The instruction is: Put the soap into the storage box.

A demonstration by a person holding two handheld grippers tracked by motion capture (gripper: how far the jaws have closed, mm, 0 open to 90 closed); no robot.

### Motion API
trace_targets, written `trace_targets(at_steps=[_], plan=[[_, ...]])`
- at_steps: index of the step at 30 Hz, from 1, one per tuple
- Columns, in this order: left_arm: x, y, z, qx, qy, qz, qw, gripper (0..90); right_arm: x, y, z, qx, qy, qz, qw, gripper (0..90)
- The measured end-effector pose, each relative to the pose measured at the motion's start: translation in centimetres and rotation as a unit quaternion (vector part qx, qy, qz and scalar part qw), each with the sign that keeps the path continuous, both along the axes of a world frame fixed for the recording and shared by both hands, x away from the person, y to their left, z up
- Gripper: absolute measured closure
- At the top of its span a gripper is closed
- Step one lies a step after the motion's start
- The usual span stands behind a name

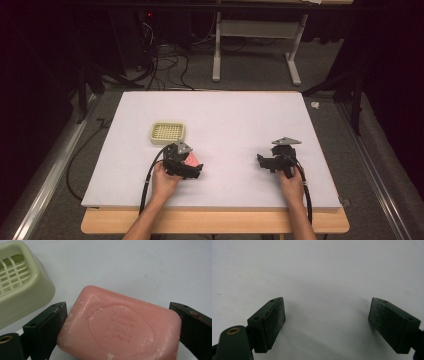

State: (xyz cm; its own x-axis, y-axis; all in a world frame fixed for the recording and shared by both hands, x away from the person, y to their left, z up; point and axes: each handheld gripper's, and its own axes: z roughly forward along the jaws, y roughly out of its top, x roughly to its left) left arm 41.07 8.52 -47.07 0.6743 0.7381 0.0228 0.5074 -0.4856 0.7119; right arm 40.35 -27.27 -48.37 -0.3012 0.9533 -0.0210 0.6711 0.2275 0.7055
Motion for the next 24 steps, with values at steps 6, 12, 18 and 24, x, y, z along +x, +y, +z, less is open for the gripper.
trace_targets(at_steps=[6, 12, 18, 24], plan=[[-0.1, 0.7, 0.6, -0.002, -0.001, 0.013, 0.9999, 5.2, 0.0, 0.0, 0.0, 0.001, 0.001, -0.001, 1.0000, 14.6], [-0.1, 1.4, 1.0, -0.003, -0.002, 0.024, 0.9997, 6.0, 0.0, 0.0, 0.0, 0.000, 0.000, 0.000, 1.0000, 14.6], [-0.1, 2.4, 1.8, -0.012, -0.008, 0.040, 0.9991, 10.8, 0.0, 0.0, 0.0, 0.000, 0.000, 0.000, 1.0000, 14.5], [-0.1, 2.9, 2.0, -0.012, -0.009, 0.047, 0.9988, 11.8, 0.0, 0.0, 0.0, 0.000, 0.000, 0.000, 1.0000, 14.6]])
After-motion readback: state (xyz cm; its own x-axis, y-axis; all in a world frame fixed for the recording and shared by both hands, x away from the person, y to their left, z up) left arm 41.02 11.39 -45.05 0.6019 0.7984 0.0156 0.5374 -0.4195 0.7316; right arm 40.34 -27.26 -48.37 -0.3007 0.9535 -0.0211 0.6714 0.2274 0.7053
